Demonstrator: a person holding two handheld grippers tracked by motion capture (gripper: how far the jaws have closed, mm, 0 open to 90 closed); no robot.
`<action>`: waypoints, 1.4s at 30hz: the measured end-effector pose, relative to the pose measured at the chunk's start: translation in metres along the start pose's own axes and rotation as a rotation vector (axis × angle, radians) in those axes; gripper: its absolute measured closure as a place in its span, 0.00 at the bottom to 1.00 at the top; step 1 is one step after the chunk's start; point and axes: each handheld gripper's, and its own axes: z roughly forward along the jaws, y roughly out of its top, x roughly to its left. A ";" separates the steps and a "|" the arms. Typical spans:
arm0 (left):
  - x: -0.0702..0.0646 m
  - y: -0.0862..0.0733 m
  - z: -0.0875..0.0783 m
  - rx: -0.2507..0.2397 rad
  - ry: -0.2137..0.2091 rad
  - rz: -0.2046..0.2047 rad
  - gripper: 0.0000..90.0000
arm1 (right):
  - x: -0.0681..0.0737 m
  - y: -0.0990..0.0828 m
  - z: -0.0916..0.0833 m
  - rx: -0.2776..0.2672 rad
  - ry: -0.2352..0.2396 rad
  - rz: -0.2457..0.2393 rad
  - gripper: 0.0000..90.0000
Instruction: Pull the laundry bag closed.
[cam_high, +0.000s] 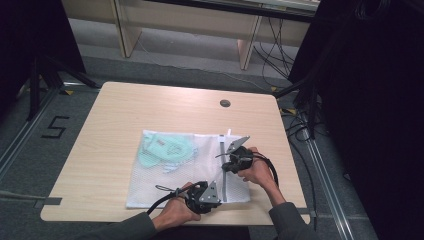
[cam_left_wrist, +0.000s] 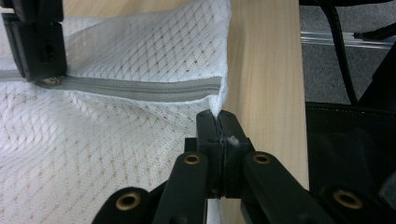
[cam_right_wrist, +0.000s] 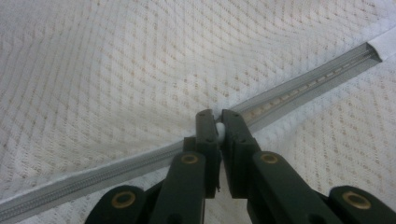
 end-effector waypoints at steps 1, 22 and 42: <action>0.000 0.000 0.000 -0.004 0.001 -0.003 0.99 | 0.001 0.000 0.000 0.003 0.009 0.017 0.96; -0.006 0.001 0.000 -0.001 -0.026 0.002 0.99 | -0.013 0.002 0.000 -0.005 -0.039 0.010 0.96; -0.006 0.001 -0.001 -0.014 -0.028 -0.013 0.99 | -0.026 0.005 0.003 -0.013 -0.031 0.042 0.96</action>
